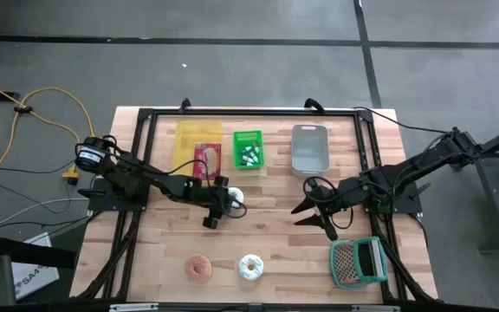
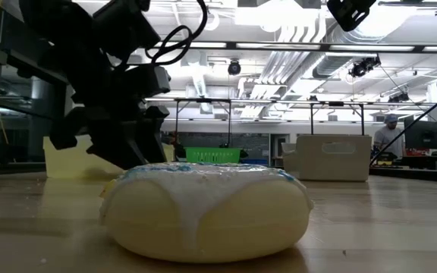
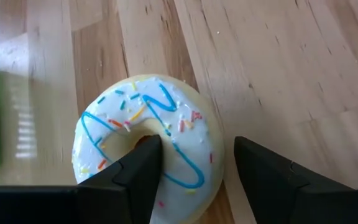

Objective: Pick & Place Food Item
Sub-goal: Put the top white donut into the gray bin

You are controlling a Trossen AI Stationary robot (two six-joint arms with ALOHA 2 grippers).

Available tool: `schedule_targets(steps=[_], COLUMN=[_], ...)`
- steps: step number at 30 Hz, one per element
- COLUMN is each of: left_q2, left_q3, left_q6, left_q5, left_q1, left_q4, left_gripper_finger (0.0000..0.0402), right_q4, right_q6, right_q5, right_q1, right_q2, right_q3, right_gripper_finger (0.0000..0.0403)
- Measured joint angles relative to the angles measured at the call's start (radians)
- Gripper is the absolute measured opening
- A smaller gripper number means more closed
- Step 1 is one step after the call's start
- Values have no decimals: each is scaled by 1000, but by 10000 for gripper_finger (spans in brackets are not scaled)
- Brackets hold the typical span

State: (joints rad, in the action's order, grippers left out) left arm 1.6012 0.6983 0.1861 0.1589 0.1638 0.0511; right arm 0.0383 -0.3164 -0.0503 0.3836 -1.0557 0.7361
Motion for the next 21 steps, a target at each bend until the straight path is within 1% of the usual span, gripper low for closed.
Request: schedule_targets(steps=[2,7,11,15,21], left_q2=[0,0,0,0,0], left_q3=[0,0,0,0,11], left_q6=[0,-2,-2,-2,8], left_q5=[0,1,1,1,-2], left_q1=[0,0,0,1,3], left_q4=[0,0,0,6,30], left_gripper_finger=[183,138,110,98,97], right_q4=[0,0,0,0,-1], right_q6=[0,0,-1,-1,-1], right_q5=[0,0,0,0,-24], right_q1=[0,0,0,0,0], right_q2=[0,0,0,0,0], right_q3=[0,0,0,0,0], right_gripper_finger=[148,148,148,148,148])
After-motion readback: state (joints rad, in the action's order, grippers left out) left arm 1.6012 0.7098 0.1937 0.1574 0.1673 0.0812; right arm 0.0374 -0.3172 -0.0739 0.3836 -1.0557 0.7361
